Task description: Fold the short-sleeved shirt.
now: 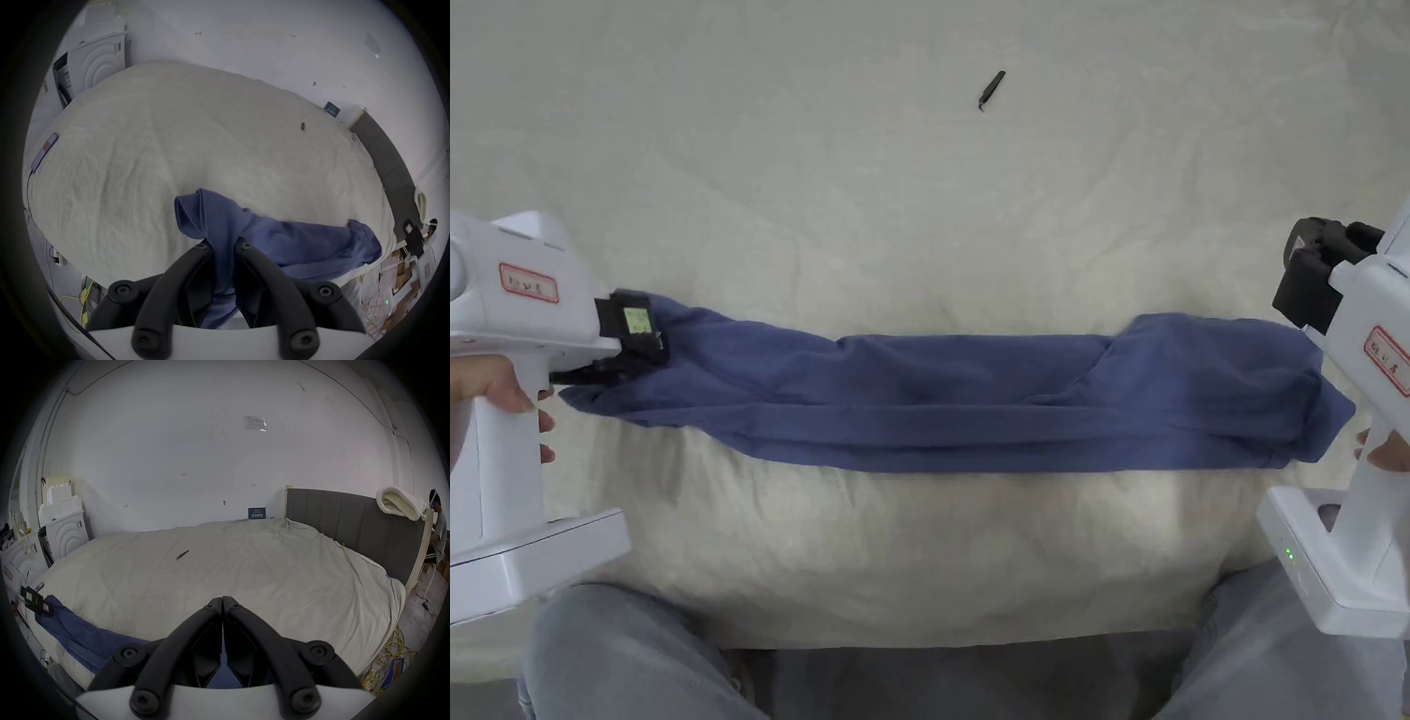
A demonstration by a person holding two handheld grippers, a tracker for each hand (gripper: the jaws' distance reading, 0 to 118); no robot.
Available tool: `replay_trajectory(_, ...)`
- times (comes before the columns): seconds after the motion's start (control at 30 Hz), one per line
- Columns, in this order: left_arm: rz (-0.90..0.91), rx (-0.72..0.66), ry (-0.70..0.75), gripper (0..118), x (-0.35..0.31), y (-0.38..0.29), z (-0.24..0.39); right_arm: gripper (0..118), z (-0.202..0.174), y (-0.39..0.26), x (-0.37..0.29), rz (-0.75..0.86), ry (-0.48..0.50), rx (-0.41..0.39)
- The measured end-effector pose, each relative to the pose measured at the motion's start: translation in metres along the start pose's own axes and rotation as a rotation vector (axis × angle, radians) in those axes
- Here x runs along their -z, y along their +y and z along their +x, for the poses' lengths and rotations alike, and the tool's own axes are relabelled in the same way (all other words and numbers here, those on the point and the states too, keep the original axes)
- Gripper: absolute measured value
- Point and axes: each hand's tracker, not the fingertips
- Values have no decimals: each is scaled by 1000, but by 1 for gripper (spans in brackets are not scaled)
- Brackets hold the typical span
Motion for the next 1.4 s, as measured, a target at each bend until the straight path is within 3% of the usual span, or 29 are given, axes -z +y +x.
replay_trajectory(0.33, 24, 203, -189, 13, -19, 4, 96, 0, 12, 3, -9, 36, -7, 17)
replay_trajectory(0.57, -69, 317, -262, 13, 28, -11, 175, 0, 24, 8, -16, 56, -15, 26)
replay_trajectory(0.87, -196, 364, -227, 14, 108, -41, 244, 0, 38, 12, -22, 67, -43, 23)
replay_trajectory(0.93, -191, 371, -190, 27, 121, -47, 251, 0, 42, 11, -23, 65, -51, 26)
replay_trajectory(1.07, -197, 367, -264, 109, 121, -49, 255, 0, 47, 6, -23, 57, -68, 42)
replay_trajectory(1.1, -202, 341, -288, 116, 118, -47, 254, 0, 48, 5, -23, 51, -67, 45)
replay_trajectory(1.4, 45, 251, -399, 115, 53, -14, 227, 0, 38, 1, -19, 36, -57, 36)
